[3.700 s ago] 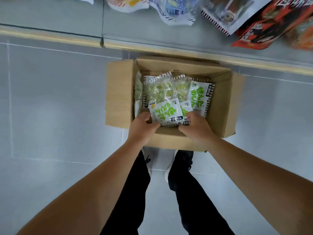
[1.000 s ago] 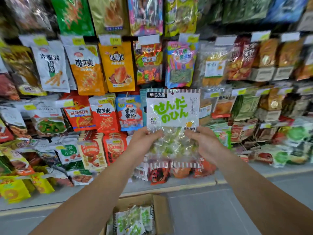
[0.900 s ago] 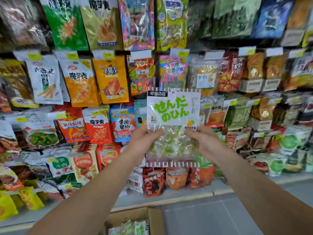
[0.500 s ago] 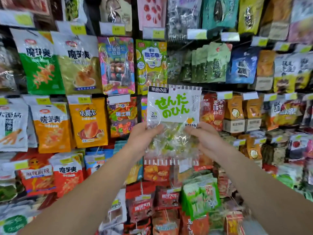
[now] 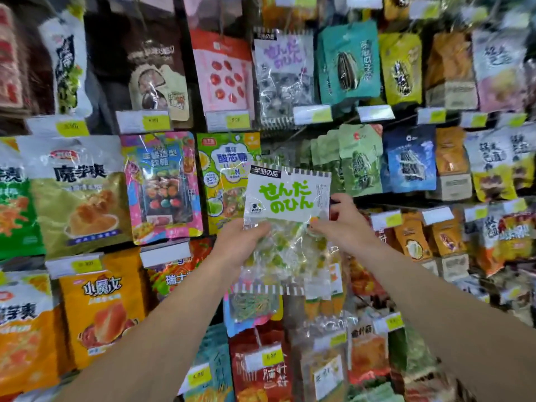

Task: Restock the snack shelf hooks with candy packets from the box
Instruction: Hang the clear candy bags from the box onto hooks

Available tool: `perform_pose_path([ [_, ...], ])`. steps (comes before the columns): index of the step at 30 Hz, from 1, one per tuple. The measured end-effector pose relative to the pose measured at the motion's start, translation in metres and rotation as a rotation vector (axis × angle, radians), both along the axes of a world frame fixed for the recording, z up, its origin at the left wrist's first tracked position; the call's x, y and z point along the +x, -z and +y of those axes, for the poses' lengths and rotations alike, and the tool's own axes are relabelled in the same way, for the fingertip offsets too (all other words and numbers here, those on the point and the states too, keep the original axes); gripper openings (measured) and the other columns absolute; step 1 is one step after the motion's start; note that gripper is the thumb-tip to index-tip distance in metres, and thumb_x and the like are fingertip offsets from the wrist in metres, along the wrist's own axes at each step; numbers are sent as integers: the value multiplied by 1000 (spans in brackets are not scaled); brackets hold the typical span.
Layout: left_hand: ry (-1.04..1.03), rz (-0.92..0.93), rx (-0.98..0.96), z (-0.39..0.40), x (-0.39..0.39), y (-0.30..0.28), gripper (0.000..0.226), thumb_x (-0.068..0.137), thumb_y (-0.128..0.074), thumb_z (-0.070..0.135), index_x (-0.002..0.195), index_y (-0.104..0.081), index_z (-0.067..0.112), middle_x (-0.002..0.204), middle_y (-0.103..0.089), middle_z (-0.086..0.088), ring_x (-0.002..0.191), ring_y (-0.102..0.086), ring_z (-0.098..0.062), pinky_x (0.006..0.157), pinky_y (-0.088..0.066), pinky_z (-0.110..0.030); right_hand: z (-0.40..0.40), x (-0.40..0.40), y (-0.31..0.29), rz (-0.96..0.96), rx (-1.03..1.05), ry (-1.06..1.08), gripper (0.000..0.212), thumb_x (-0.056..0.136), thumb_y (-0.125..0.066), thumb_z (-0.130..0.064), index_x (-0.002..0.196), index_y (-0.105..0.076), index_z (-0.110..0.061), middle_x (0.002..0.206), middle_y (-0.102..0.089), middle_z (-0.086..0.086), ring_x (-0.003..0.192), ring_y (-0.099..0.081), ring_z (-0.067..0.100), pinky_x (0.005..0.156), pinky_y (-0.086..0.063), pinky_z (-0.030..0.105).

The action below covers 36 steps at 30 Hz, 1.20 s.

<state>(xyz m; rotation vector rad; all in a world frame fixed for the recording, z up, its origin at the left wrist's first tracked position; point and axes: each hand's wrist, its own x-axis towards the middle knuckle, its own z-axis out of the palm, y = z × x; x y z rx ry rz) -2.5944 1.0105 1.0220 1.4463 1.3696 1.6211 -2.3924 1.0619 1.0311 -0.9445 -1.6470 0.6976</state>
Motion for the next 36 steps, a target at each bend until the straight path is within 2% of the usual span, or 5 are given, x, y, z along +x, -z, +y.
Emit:
perform_pose_path([
  [3,-40,1,29,22,10,-9,33,73,-77,32,101,-73,15,99,-75,0,95,-70,-21,92,-54,-41,33,10,-26,-104,116,46,54,84,-75,-17,125,-40,-20,93,-50,-18,79,-51,-5,53,-40,8],
  [9,-139,21,52,54,29,-30,7,90,-68,23,97,-68,20,80,-65,15,64,-58,7,45,-41,-7,94,21,-77,-420,369,210,74,82,-72,-24,145,-35,-12,141,-43,10,126,-46,28,98,-39,33],
  [24,-230,-4,152,106,54,-79,15,88,-68,30,91,-59,18,111,-60,-4,87,-56,-11,82,-36,-29,170,23,-175,-644,803,283,69,94,-56,-27,154,-24,-22,161,-20,1,145,-20,29,116,-30,44],
  [30,-233,-8,178,122,60,-84,10,87,-70,25,91,-62,22,97,-68,6,83,-58,-3,71,-42,-21,184,26,-198,-464,865,238,37,102,-44,-18,136,-55,-25,135,-58,2,102,-58,24,80,-49,35],
  [36,-308,-15,191,134,74,-93,12,85,-70,27,92,-67,18,95,-71,-1,93,-64,-20,71,-48,-26,187,26,-203,-384,826,202,33,102,-42,-19,124,-65,-27,101,-69,4,70,-51,17,56,-35,28],
])
